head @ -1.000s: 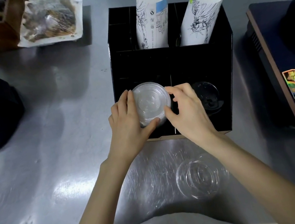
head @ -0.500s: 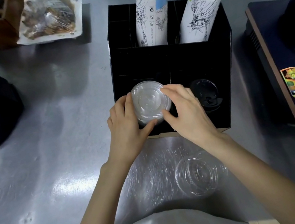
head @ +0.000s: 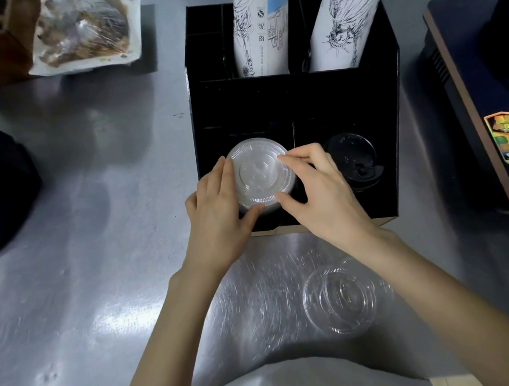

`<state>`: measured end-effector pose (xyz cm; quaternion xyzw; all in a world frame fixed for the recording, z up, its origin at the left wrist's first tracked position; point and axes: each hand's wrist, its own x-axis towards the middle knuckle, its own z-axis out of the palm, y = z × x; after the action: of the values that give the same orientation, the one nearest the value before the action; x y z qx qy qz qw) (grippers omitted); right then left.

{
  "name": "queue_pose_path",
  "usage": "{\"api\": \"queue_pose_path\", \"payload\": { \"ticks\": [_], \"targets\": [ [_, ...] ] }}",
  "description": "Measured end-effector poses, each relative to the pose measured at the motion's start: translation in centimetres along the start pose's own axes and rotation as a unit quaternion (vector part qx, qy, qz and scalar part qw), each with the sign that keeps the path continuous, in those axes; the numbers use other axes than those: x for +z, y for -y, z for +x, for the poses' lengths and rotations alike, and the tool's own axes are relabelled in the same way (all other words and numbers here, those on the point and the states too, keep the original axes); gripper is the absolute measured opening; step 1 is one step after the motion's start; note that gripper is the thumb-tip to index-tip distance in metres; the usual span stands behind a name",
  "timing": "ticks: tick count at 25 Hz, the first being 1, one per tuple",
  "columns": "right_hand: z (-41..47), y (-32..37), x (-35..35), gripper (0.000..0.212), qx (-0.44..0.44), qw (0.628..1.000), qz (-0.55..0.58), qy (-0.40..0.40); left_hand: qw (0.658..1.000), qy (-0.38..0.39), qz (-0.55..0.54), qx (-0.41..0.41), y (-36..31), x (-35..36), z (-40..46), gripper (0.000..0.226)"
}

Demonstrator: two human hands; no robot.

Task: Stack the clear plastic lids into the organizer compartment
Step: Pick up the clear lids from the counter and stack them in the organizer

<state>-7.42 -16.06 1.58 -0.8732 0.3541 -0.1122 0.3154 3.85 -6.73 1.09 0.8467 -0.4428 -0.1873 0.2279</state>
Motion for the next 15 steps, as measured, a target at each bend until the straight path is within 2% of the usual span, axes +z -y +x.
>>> {"api": "queue_pose_path", "payload": {
  "ticks": [6, 9, 15],
  "targets": [
    [0.0, 0.0, -0.9, 0.041, 0.003, 1.0, 0.014, 0.024, 1.0, 0.007, -0.002, 0.0, -0.1, -0.4, 0.0, 0.077],
    [-0.3, 0.1, -1.3, 0.039, -0.005, 1.0, 0.019, 0.012, 1.0, -0.001, -0.01, -0.008, -0.2, -0.8, -0.3, 0.077],
    [-1.7, 0.0, -1.8, 0.033, -0.001, 0.999, 0.044, -0.014, 0.996, -0.065, -0.063, 0.015, -0.3, -1.4, -1.8, 0.057]
  ]
}}
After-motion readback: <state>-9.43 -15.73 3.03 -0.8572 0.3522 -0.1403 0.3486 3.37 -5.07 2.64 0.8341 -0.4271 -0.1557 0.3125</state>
